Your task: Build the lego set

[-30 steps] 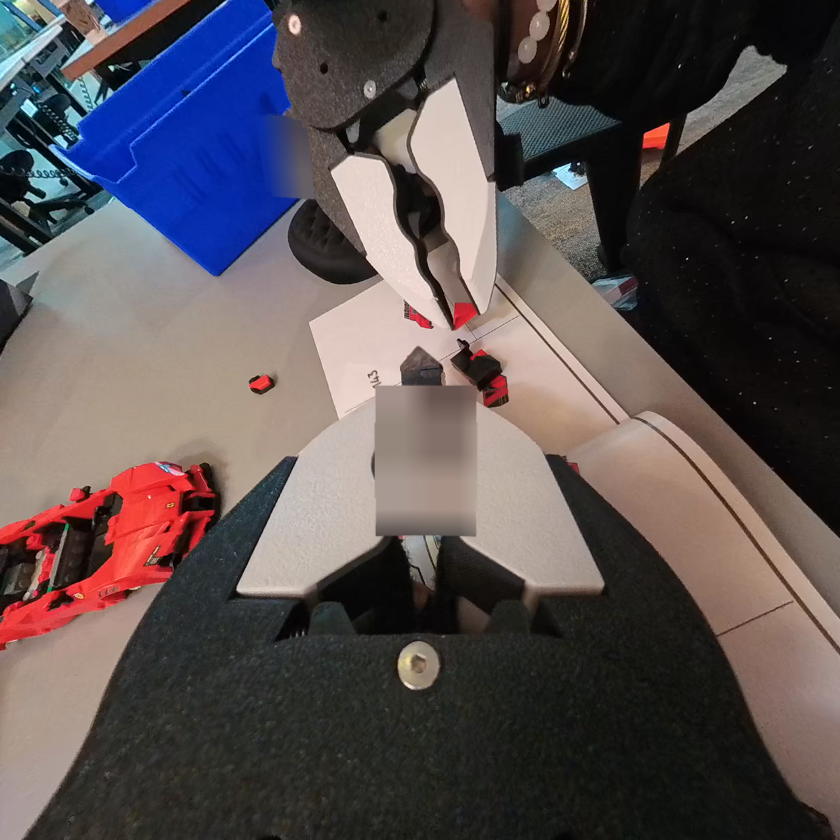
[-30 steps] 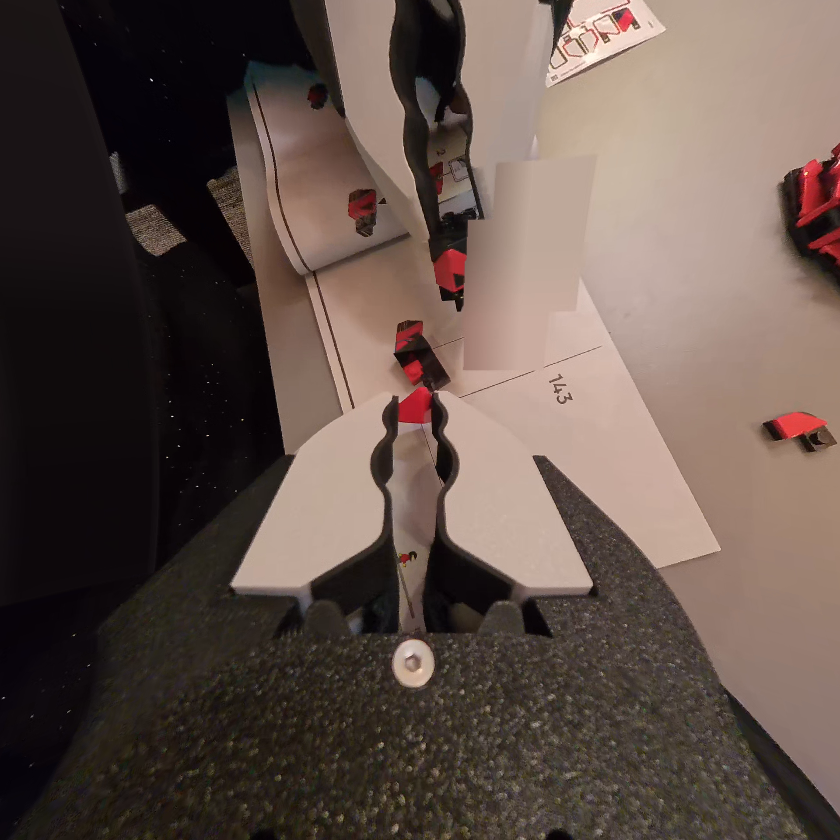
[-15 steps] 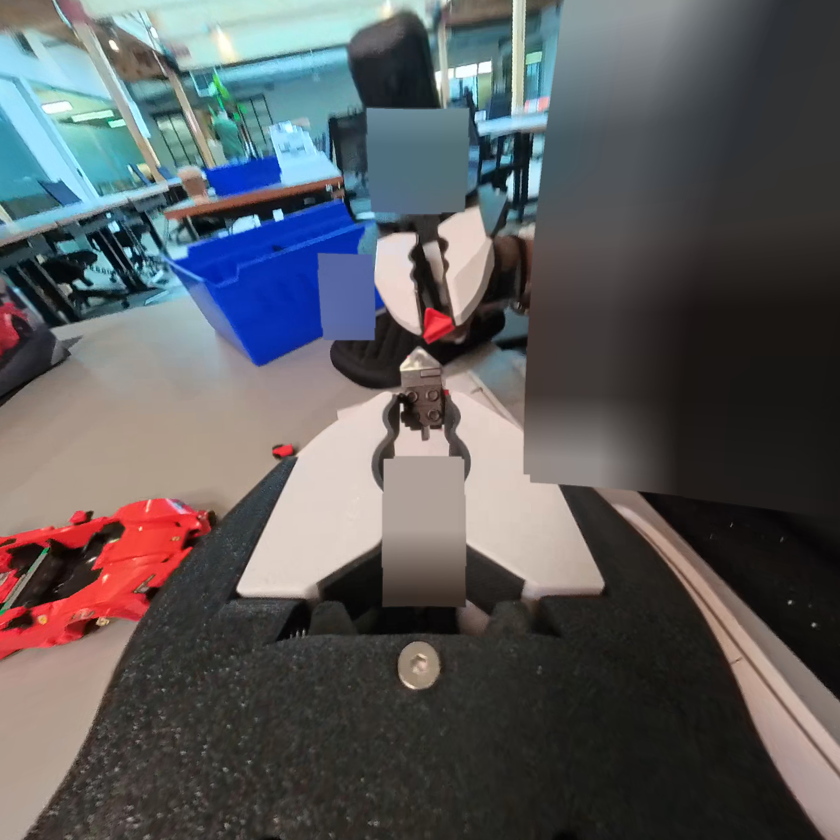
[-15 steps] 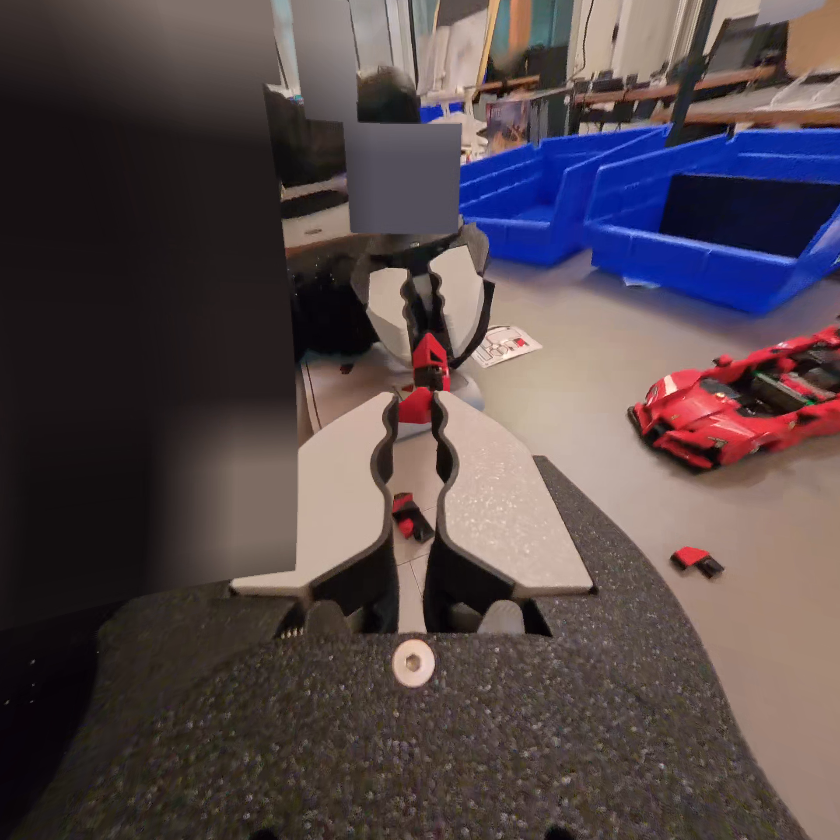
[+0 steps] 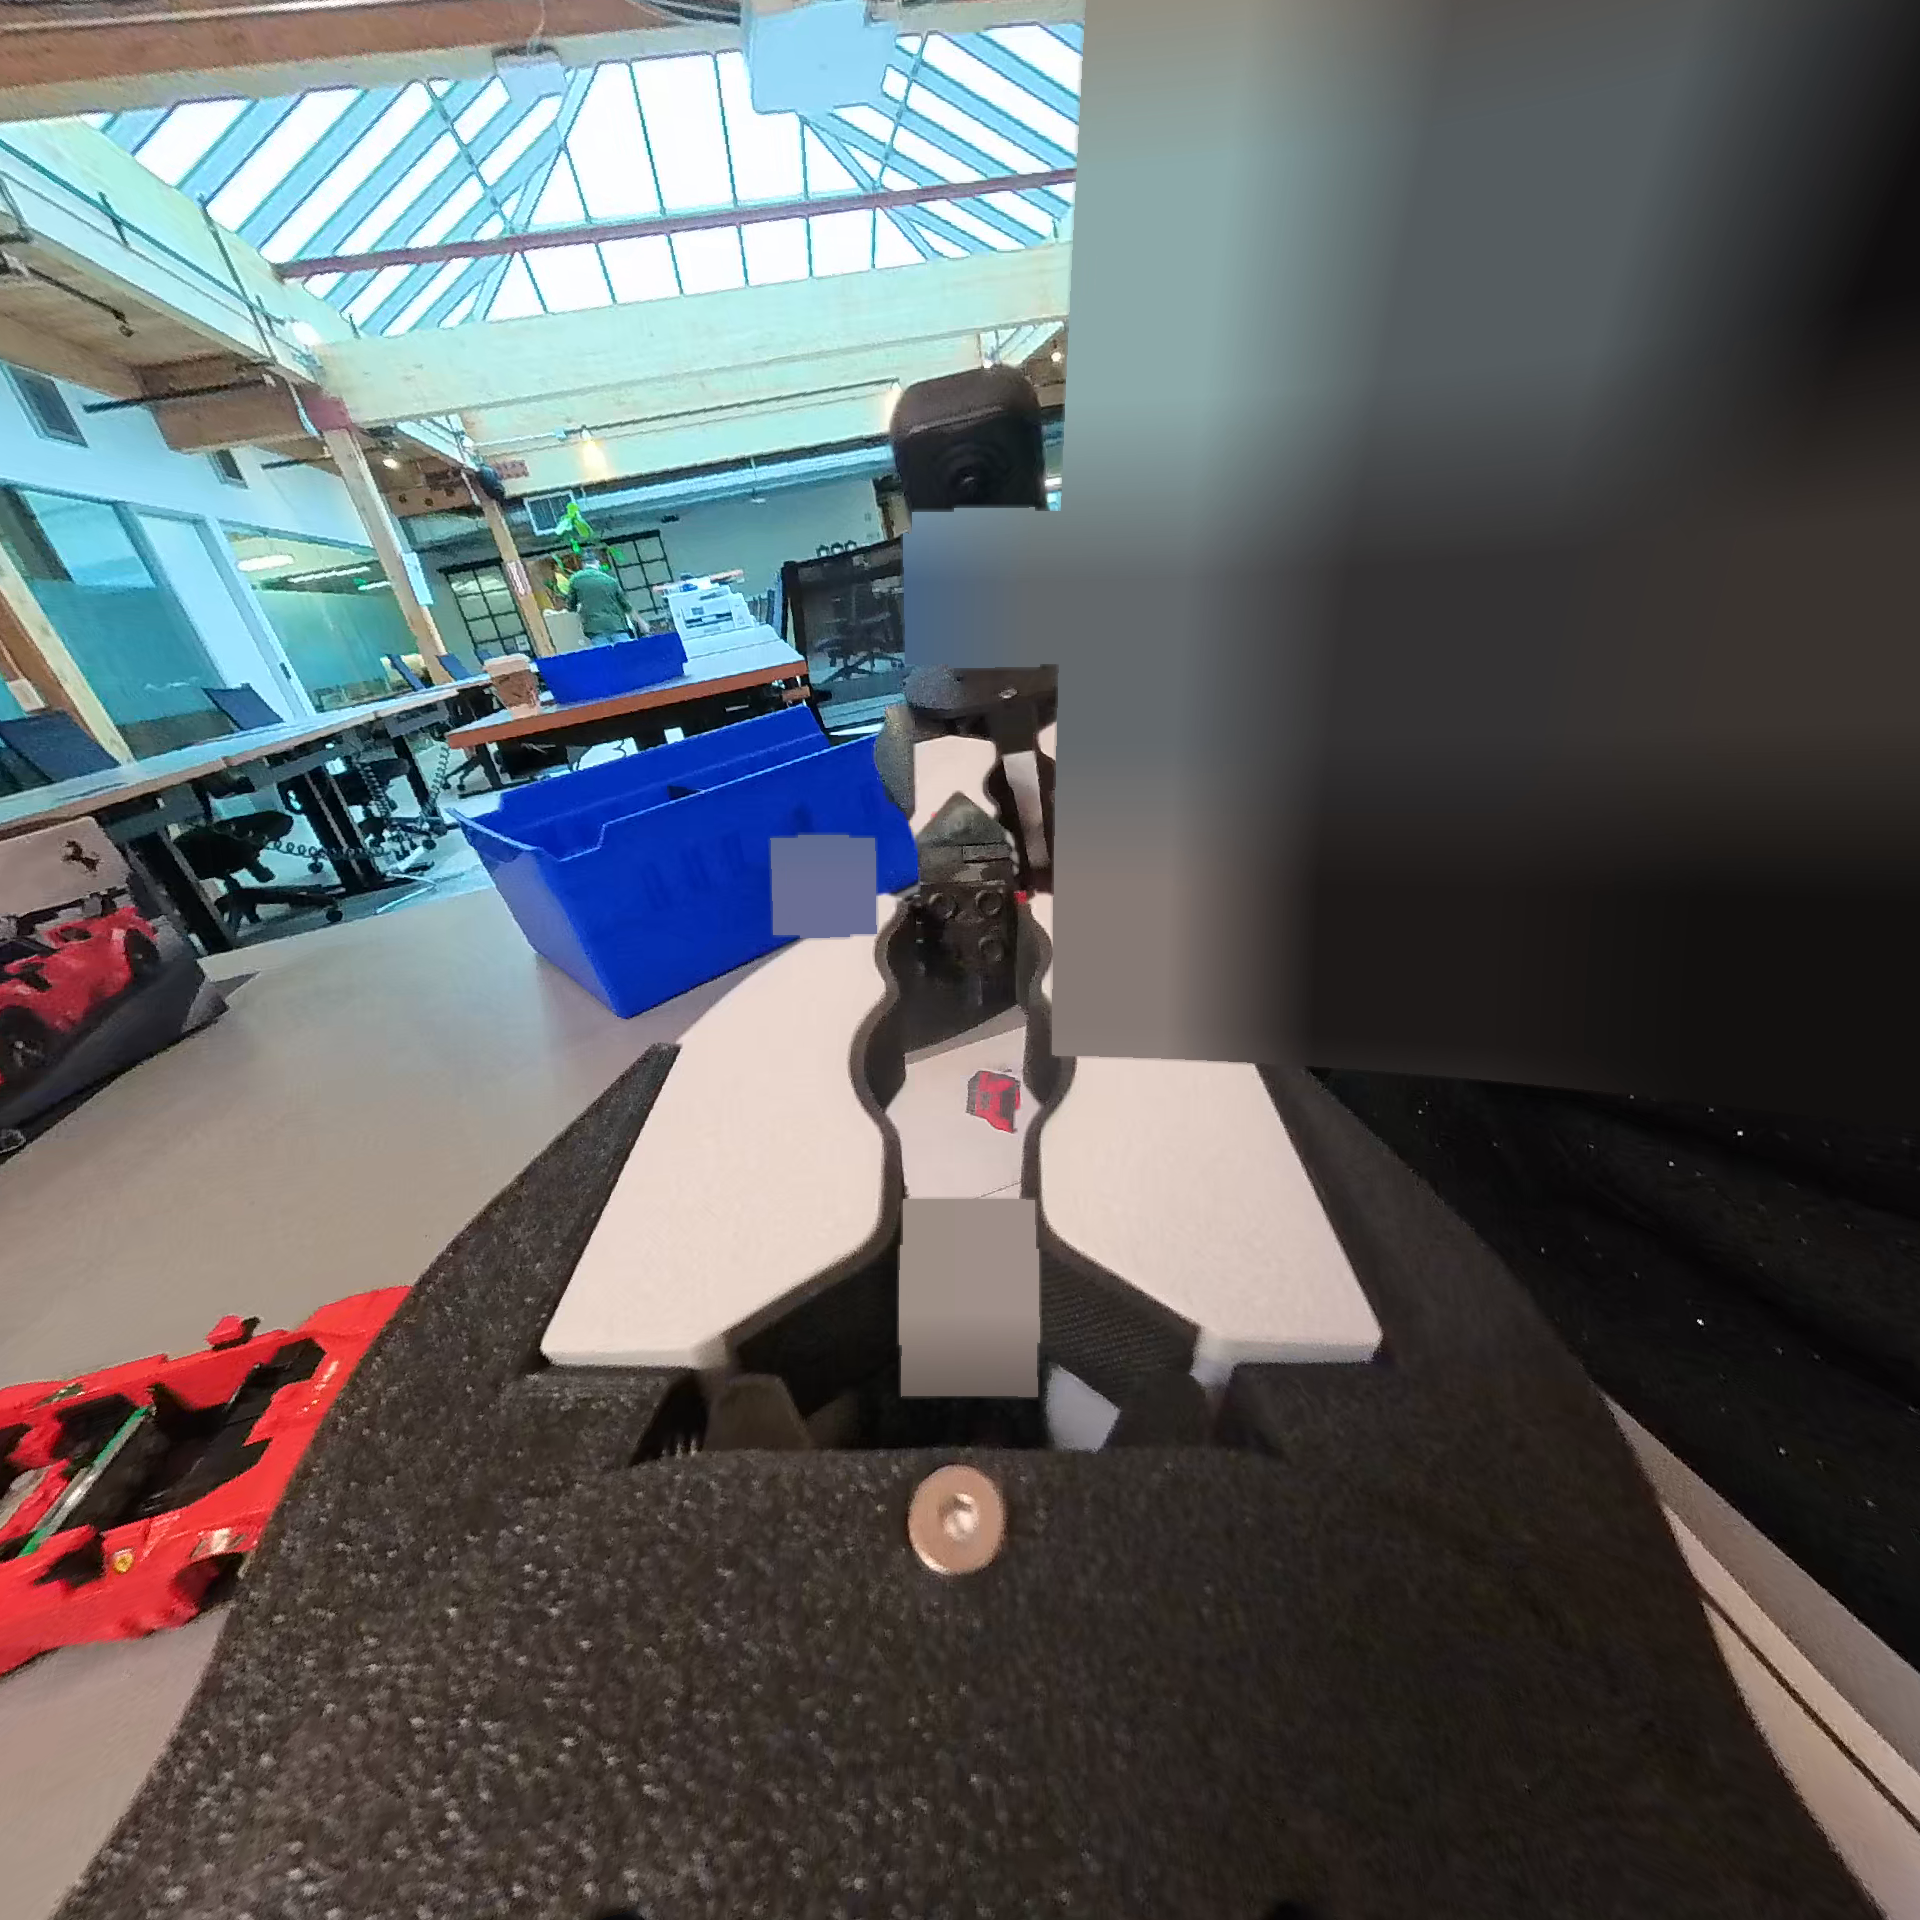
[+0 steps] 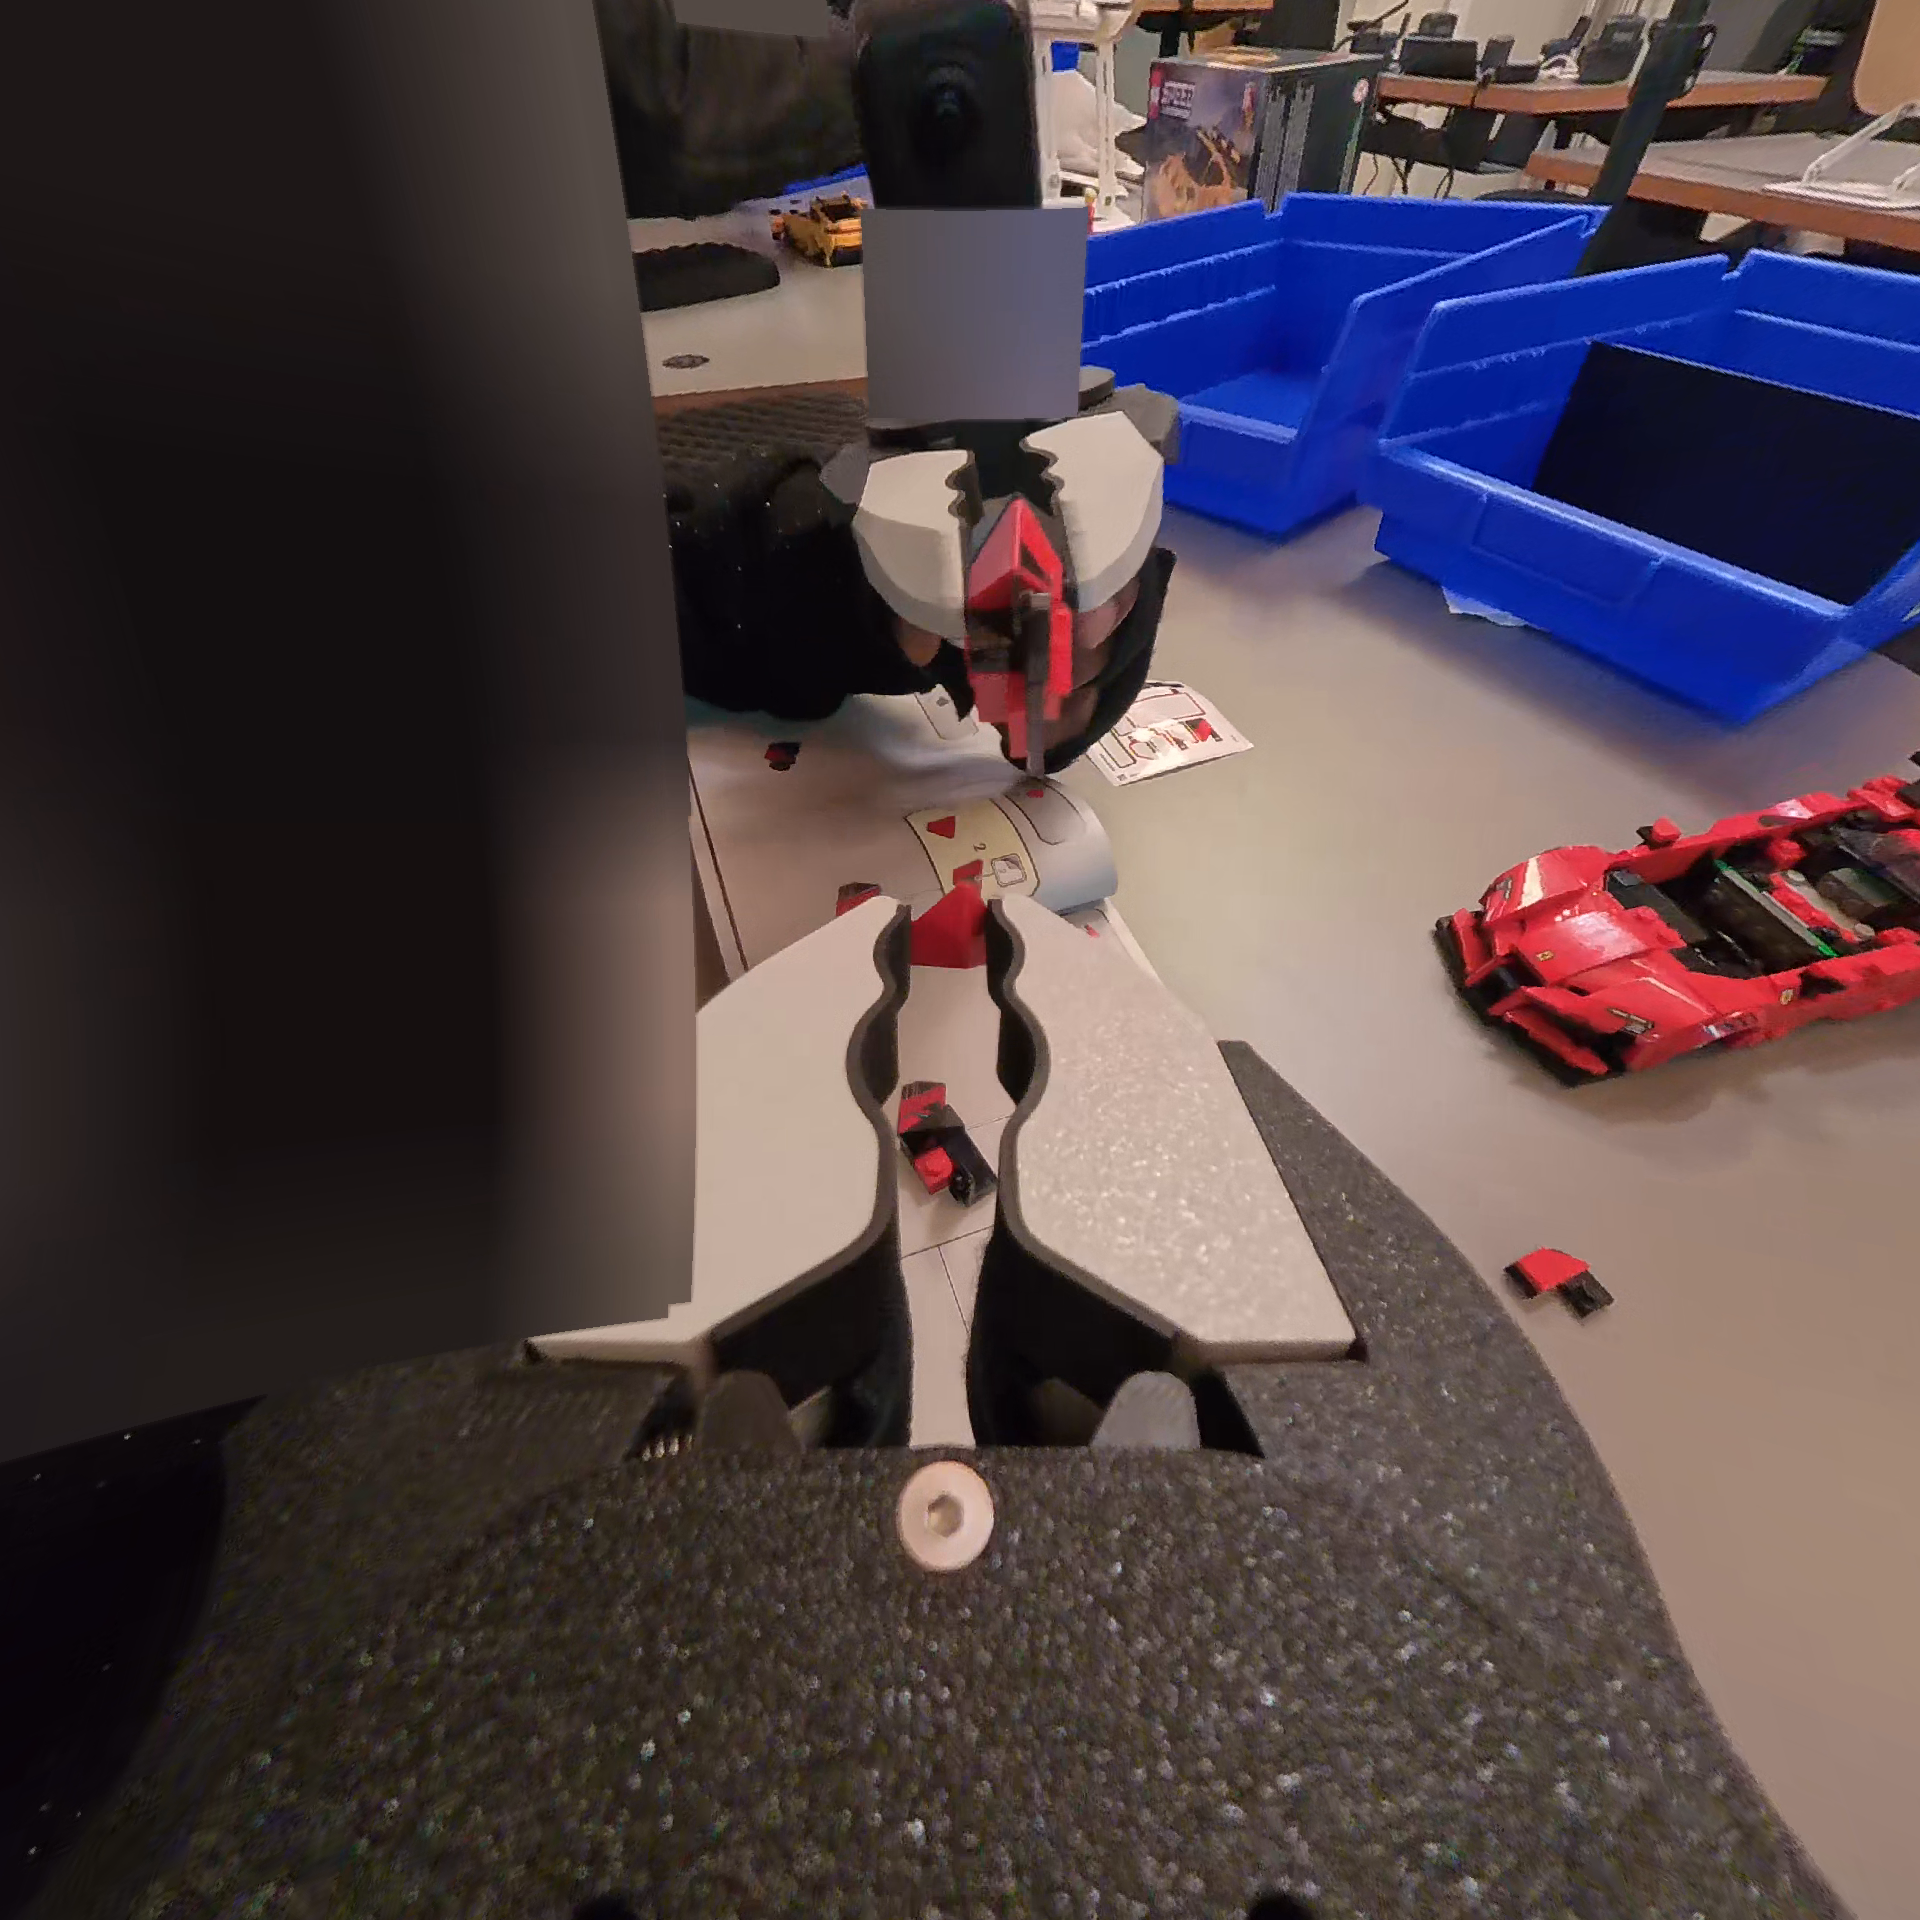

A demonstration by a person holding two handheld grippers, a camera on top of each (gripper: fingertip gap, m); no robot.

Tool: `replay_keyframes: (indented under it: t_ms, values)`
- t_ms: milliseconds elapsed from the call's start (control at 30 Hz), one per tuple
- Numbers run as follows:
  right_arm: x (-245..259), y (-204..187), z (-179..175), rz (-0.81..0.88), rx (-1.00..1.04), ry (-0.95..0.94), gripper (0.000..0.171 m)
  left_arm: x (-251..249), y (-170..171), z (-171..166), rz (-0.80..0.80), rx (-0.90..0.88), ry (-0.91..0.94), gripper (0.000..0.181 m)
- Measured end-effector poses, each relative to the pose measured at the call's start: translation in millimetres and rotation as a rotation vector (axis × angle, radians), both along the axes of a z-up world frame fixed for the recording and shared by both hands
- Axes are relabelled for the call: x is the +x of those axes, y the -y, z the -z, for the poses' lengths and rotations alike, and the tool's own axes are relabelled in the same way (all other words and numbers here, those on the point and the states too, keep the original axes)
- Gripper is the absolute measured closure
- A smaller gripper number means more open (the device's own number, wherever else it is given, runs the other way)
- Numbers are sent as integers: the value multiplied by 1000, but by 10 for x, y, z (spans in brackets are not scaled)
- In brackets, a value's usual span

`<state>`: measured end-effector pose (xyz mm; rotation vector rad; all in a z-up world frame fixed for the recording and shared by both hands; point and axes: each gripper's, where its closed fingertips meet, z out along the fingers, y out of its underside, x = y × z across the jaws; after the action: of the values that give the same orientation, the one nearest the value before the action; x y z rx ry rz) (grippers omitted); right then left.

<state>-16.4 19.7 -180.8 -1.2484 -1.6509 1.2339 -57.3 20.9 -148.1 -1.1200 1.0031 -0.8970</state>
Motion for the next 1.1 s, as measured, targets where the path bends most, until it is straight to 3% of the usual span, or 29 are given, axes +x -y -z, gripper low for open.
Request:
replay_keyframes:
  t_ms: [433, 1100]
  values:
    - [103, -131, 320, 0, 7, 91, 157, -48, -39, -25, -21, -17, 36, 163]
    - [111, 24, 307, -110, -16, 44, 158, -56, -54, 5, -24, -29, 39, 163]
